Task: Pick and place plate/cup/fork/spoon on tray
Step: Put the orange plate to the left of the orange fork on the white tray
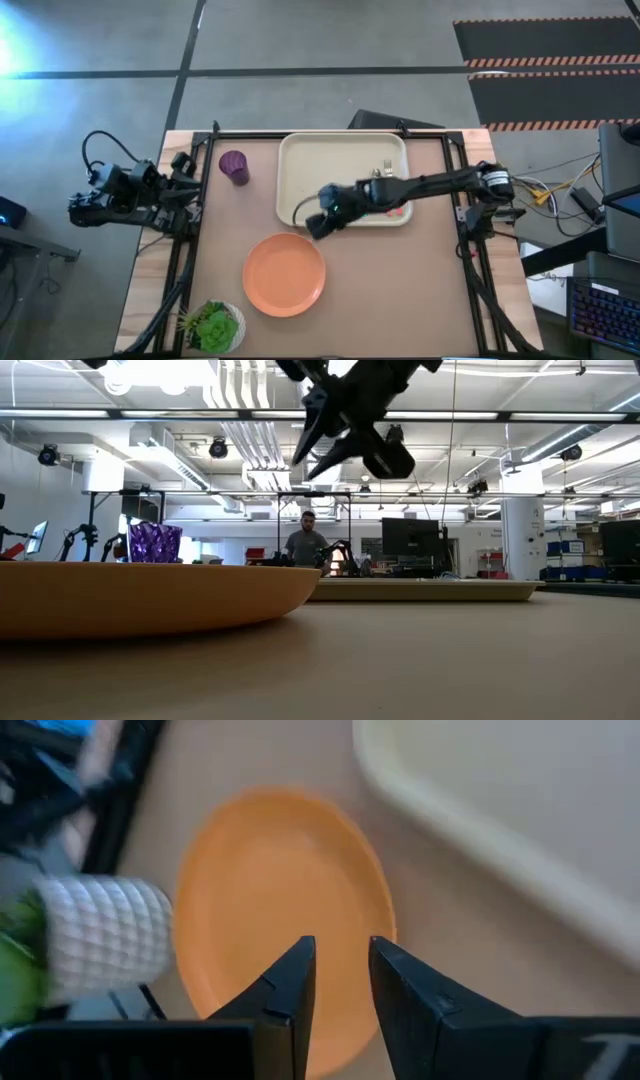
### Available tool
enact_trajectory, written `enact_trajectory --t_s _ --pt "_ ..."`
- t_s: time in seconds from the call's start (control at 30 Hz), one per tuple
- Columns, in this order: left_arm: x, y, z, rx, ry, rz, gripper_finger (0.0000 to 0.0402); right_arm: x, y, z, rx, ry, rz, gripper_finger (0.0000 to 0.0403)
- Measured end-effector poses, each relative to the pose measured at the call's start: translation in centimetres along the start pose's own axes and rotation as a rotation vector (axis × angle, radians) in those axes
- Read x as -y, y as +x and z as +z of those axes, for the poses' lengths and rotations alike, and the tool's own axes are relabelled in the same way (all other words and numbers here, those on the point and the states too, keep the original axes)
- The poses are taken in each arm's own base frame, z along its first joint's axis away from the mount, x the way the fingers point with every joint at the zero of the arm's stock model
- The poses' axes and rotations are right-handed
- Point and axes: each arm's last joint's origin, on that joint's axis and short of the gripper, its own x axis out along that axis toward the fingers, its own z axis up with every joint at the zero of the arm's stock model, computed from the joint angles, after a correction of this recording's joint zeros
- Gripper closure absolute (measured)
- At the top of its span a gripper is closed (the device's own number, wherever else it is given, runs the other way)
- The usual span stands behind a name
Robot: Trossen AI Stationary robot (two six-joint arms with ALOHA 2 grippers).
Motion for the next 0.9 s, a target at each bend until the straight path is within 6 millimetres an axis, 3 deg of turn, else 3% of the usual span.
enact_trajectory --t_s 0.3,0.5,0.9 --pt "0.1 0.0 0.0 -0.008 -0.004 -0.035 0.0329 0.4 4.7 -3.1 -0.162 0.06 -0.064 0.0257" --pt "0.1 0.0 0.0 -0.012 -0.005 -0.049 0.0329 0.3 6.3 -4.3 -0.199 0.069 -0.058 0.0216" --pt "0.2 -0.1 0.0 -0.009 -0.007 -0.052 0.0329 1.8 10.5 -5.6 -0.267 0.037 -0.103 0.0209"
